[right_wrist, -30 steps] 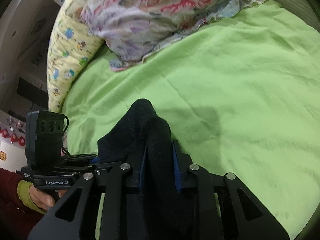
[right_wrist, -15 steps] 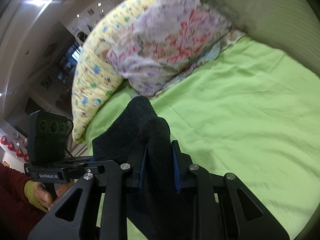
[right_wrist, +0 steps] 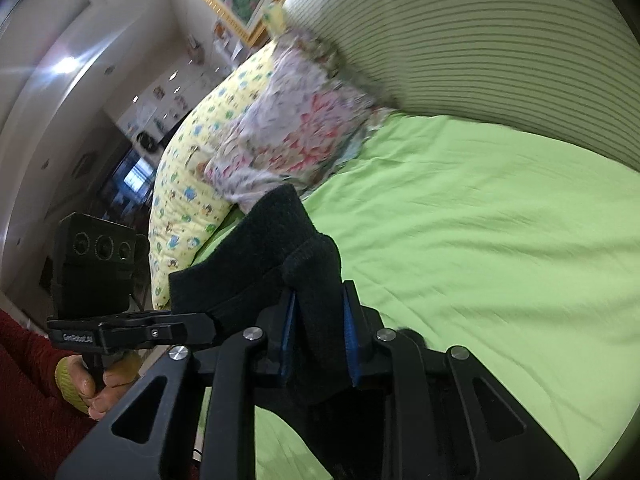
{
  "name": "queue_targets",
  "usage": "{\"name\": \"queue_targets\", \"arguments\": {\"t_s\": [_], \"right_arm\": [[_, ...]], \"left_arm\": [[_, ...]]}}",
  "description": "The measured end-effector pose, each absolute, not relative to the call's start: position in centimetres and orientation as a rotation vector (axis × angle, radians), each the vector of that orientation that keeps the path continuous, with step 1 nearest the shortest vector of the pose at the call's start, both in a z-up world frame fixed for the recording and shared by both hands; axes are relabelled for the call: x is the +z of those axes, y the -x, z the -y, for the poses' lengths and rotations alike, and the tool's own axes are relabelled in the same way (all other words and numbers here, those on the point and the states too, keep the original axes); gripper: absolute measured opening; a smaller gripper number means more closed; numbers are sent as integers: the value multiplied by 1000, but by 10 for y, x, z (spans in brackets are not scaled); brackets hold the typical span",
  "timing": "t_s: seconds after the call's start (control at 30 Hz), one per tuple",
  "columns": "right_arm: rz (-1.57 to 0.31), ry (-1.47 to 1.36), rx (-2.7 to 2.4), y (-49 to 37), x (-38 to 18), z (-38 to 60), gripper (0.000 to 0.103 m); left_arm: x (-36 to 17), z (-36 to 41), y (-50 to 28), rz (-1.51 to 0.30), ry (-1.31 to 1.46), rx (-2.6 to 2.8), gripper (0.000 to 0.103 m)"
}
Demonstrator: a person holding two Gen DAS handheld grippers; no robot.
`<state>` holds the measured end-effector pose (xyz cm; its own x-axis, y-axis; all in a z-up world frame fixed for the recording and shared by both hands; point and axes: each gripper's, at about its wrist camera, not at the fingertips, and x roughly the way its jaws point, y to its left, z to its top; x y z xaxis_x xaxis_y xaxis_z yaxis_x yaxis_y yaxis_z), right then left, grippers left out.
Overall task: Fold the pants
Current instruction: 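Lift the folded end with both grippers and fold it over the pants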
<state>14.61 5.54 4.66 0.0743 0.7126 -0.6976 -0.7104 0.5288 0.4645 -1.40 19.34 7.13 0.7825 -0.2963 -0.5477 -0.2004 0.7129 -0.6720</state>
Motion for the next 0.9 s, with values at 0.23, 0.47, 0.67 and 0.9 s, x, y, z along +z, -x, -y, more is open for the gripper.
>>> {"name": "queue_targets", "arguments": {"t_s": [0.23,0.47,0.67,0.9], "right_arm": [[-1027,-71,971,-135,44,2,19],[-1019,-136,896,-123,35,45,16],[-1022,-181,858,-114,25,73,15],[-1033,-207,810,-109,14,96,15]], "left_arm": [[65,-135,-10,-764,737,-156,23],[54,-99,-28,-824,685,-210,23],[43,-72,-38,-879,629,-250,23],[27,-43,-53,-938,572,-283,23]]}}
